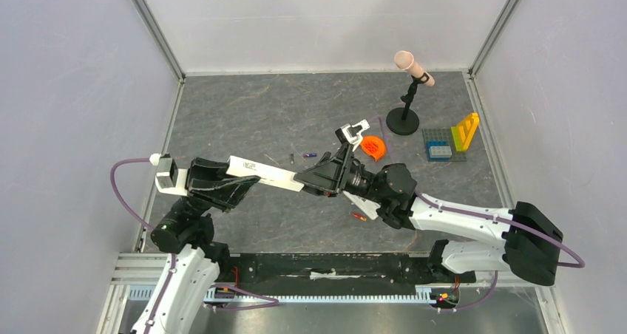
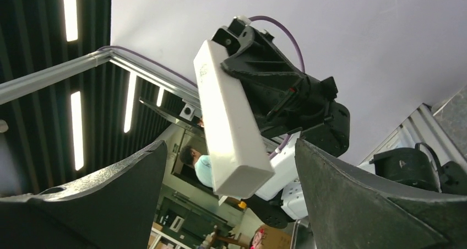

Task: Load the batteries into the remote control
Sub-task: Remove the battery cover from the remote control.

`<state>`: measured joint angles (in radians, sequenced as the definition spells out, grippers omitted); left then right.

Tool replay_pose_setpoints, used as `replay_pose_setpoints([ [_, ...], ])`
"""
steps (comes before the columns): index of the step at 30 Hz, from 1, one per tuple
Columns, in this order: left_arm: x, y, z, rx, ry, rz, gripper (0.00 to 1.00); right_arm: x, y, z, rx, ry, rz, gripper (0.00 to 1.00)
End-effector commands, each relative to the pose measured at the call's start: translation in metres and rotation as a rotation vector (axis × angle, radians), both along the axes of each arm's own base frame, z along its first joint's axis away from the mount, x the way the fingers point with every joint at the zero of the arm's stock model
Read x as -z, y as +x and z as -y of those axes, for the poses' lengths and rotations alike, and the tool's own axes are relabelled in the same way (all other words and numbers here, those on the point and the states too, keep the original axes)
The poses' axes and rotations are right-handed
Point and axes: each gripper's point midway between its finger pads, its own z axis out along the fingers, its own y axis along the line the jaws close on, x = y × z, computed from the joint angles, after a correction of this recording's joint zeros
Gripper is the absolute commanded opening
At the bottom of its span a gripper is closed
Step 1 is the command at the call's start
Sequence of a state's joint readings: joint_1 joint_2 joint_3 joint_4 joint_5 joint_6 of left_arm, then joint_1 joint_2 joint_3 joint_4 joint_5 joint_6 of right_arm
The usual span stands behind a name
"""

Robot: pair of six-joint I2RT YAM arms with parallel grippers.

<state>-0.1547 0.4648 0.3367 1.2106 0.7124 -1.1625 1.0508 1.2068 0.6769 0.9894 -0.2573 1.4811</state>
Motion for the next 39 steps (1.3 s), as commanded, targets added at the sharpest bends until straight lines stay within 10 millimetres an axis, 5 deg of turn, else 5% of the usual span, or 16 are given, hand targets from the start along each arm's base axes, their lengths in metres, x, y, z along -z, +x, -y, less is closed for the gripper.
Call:
replay_pose_setpoints([
  [1, -0.007, -0.024, 0.001, 0.012, 0.022, 0.168, 0.02, -0.02, -0.008, -0.004, -0.061, 0.063, -0.019, 0.86],
  [21, 0.007, -0.033, 0.008, -0.042, 0.13, 0.342, 0.02, -0.022, -0.028, -0.015, -0.192, 0.085, -0.076, 0.59],
  [30, 0.003, -0.037, 0.005, -0.069, 0.112, 0.373, 0.02, -0.023, -0.032, -0.011, -0.213, 0.121, -0.085, 0.23],
  [39, -0.011, -0.033, -0.01, -0.141, -0.021, 0.353, 0.02, -0.022, -0.036, -0.005, -0.222, 0.146, -0.085, 0.07],
])
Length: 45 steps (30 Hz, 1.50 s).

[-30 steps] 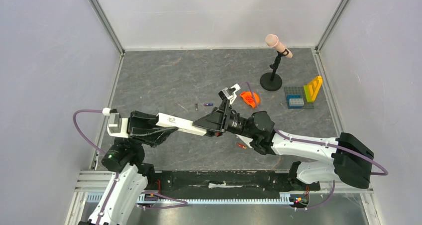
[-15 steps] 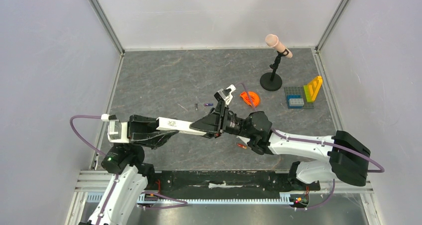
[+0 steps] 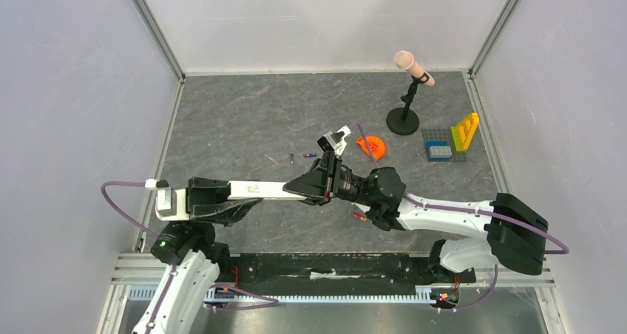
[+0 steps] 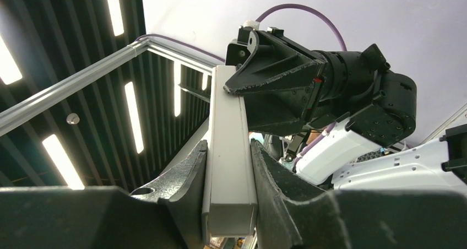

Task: Load the batteries into the remote control
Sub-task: Remove the battery cover from the remote control.

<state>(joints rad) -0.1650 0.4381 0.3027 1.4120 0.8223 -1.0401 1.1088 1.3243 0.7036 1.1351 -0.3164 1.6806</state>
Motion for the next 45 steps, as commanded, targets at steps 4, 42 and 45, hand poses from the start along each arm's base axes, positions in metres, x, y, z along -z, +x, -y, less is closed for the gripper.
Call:
replay_pose_setpoints([
  [4, -0.024, 0.01, -0.023, -0.117, -0.187, 0.029, 0.02, -0.017, -0.009, 0.015, -0.007, 0.086, 0.039, 0.19],
  [42, 0.007, 0.008, -0.005, -0.04, -0.042, -0.043, 0.02, 0.05, 0.019, 0.015, 0.155, -0.274, 0.02, 0.62],
  [45, 0.011, 0.005, -0.003, -0.022, -0.024, -0.037, 0.02, 0.053, 0.021, 0.015, 0.169, -0.306, 0.034, 0.57],
])
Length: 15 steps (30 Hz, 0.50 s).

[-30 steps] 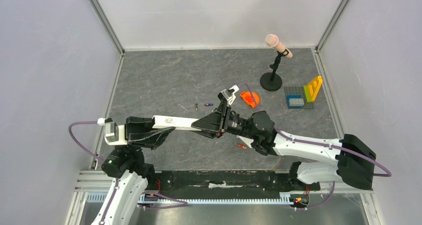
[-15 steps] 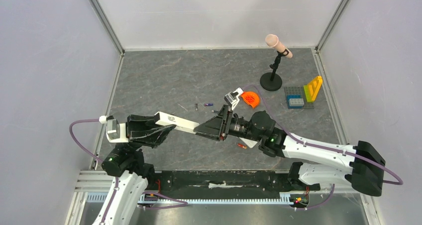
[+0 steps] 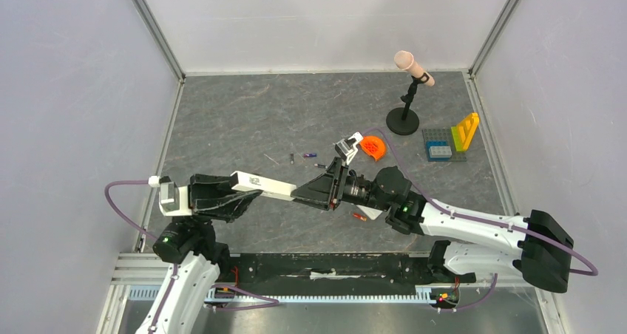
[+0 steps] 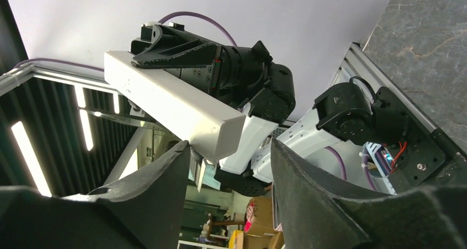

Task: Load the batteries into the remote control
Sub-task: Remove the battery cover from the remote control.

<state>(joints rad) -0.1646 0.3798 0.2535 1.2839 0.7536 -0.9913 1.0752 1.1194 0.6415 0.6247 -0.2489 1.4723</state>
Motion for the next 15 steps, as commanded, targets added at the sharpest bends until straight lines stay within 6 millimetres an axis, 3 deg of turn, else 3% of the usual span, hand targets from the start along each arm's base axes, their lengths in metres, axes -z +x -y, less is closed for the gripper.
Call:
replay_pose_setpoints([
  [1, -0.0005, -0.0141, 0.0017, 0.036, 0.015, 0.059, 0.02, -0.0159, 0.0004, 0.0023, 0.005, 0.032, 0.033, 0.56],
  [15, 0.0036, -0.0134, 0.002, 0.04, 0.016, 0.05, 0.02, -0.0211, -0.0008, 0.0079, -0.002, 0.072, 0.013, 0.34],
])
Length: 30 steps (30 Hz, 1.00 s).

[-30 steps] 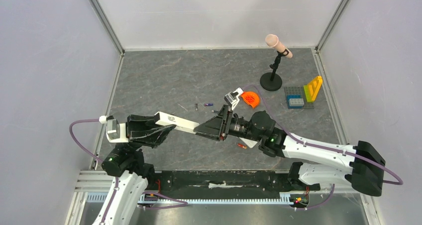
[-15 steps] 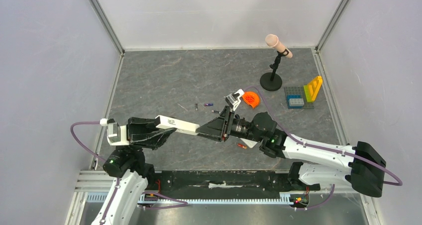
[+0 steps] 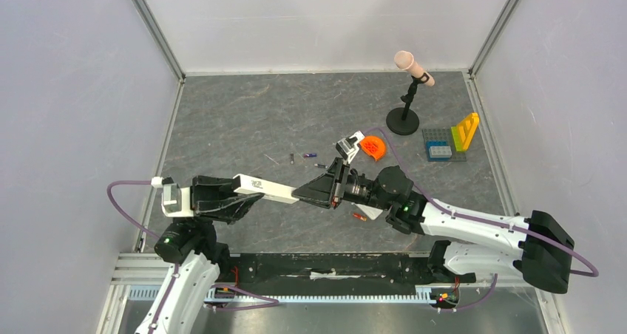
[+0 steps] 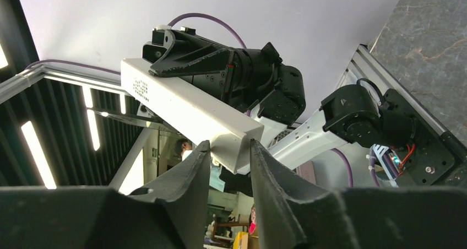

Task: Load the batteries into the remote control
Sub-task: Remove the battery cover from the remote control.

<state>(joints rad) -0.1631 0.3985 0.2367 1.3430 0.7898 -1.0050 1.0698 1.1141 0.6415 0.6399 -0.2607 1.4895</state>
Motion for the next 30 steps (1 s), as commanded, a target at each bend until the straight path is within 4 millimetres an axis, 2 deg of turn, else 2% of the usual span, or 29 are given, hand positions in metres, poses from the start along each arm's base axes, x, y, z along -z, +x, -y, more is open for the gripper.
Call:
replay_pose_setpoints([
  [1, -0.003, -0.009, -0.001, 0.019, -0.01, 0.03, 0.02, -0.014, 0.001, 0.006, 0.01, 0.045, 0.019, 0.32],
  [11, 0.002, -0.002, 0.0, -0.003, 0.005, 0.019, 0.02, -0.007, 0.004, 0.006, 0.029, -0.02, 0.035, 0.19],
  [17, 0.007, 0.004, 0.001, -0.017, 0.018, 0.0, 0.02, -0.01, 0.007, 0.01, 0.053, -0.018, 0.044, 0.01],
  [30, 0.025, 0.03, -0.003, -0.092, 0.003, -0.131, 0.02, -0.06, 0.021, 0.031, 0.168, 0.218, 0.117, 0.0],
])
